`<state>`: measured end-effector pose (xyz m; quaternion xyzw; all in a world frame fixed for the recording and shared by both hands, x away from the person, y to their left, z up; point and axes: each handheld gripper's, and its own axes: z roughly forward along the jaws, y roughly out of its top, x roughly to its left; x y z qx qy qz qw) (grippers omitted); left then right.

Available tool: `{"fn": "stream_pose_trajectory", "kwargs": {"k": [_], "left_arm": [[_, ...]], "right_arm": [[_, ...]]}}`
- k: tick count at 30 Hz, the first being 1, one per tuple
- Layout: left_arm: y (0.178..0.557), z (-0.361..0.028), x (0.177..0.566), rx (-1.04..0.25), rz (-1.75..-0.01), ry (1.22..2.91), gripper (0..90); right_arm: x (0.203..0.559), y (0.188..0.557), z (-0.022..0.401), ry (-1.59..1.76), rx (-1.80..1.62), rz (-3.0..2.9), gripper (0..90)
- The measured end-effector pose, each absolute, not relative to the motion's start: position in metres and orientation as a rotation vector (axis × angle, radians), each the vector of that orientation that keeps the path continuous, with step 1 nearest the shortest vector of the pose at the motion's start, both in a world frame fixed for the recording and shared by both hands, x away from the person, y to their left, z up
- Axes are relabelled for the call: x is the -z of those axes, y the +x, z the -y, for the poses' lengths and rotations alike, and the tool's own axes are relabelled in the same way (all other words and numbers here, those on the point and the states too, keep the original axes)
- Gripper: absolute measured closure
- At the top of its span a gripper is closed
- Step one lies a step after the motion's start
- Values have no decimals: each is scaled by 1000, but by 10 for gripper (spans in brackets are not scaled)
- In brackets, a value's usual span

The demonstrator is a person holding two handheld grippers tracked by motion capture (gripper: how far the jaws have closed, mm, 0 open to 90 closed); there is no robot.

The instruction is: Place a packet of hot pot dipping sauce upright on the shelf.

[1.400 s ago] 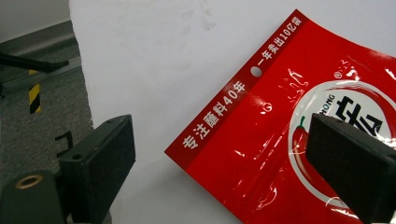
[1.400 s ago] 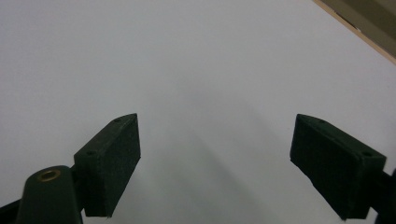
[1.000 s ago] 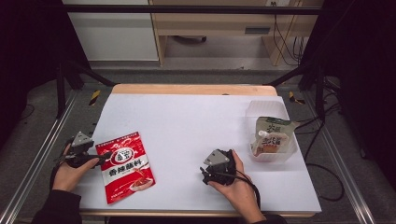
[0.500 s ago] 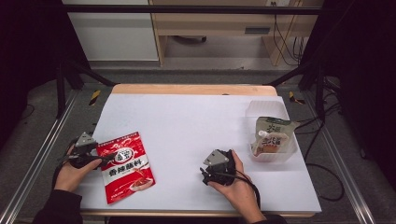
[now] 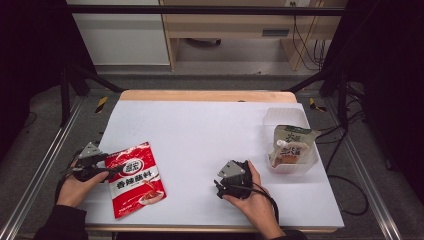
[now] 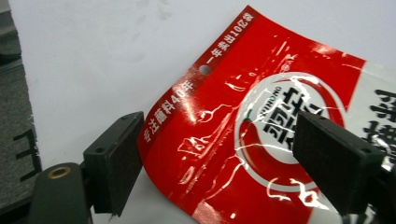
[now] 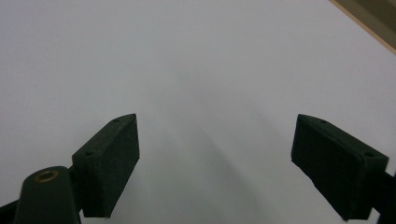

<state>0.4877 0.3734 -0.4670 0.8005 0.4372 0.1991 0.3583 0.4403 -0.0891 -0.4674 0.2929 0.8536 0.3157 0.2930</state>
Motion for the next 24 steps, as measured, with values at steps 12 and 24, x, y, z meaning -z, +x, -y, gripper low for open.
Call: {"fn": "stream_pose_trajectory", "kwargs": {"k": [12,24], "left_arm": [[474,-369,453,-473,-1087,2016,254],[479,-364,461,-478,-1079,2086,294]], "right_arm": [[468,440,89,766,-834,-2288,158],[470,440,87,766,-820,-2302,157]]}}
